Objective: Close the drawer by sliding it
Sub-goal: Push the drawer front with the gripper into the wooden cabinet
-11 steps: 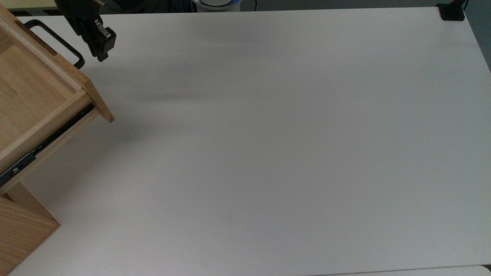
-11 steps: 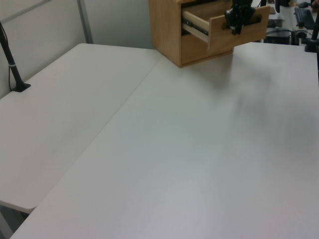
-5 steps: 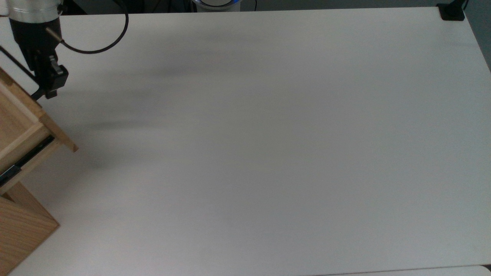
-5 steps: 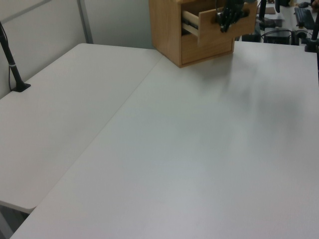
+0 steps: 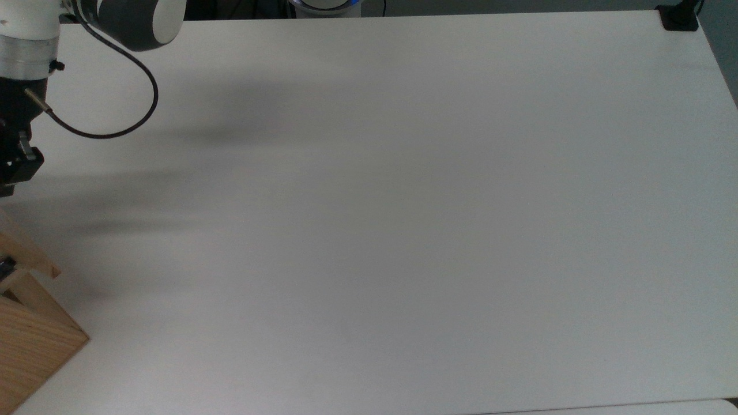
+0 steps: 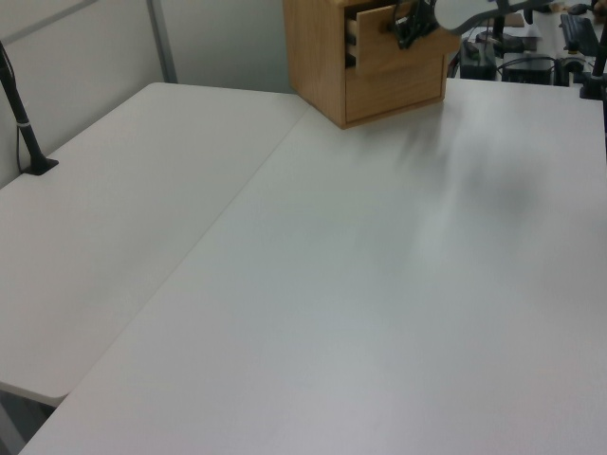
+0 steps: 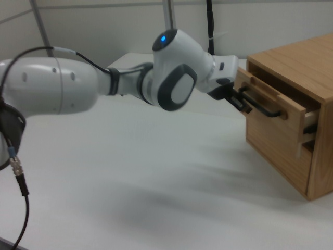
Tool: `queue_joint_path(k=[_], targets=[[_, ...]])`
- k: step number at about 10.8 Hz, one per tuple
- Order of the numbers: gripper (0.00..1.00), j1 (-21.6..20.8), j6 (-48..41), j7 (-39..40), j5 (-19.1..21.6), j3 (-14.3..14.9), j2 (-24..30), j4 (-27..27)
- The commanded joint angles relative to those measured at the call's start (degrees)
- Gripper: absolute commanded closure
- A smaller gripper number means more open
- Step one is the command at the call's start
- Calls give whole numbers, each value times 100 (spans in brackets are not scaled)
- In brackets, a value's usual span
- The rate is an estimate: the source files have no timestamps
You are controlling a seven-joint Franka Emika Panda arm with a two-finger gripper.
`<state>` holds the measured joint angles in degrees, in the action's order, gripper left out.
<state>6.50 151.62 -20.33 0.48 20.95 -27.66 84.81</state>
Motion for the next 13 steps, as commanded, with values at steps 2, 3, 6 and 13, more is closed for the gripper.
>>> queue_joint_path(k=[2, 3, 6, 13], targets=[[82, 184, 1561, 126, 102, 6, -704, -290], [82, 202, 1772, 126, 102, 6, -836, -403], [82, 307, 2274, 135, 93, 6, -1162, -667], [72, 343, 2715, 126, 75, -29, -946, -425]])
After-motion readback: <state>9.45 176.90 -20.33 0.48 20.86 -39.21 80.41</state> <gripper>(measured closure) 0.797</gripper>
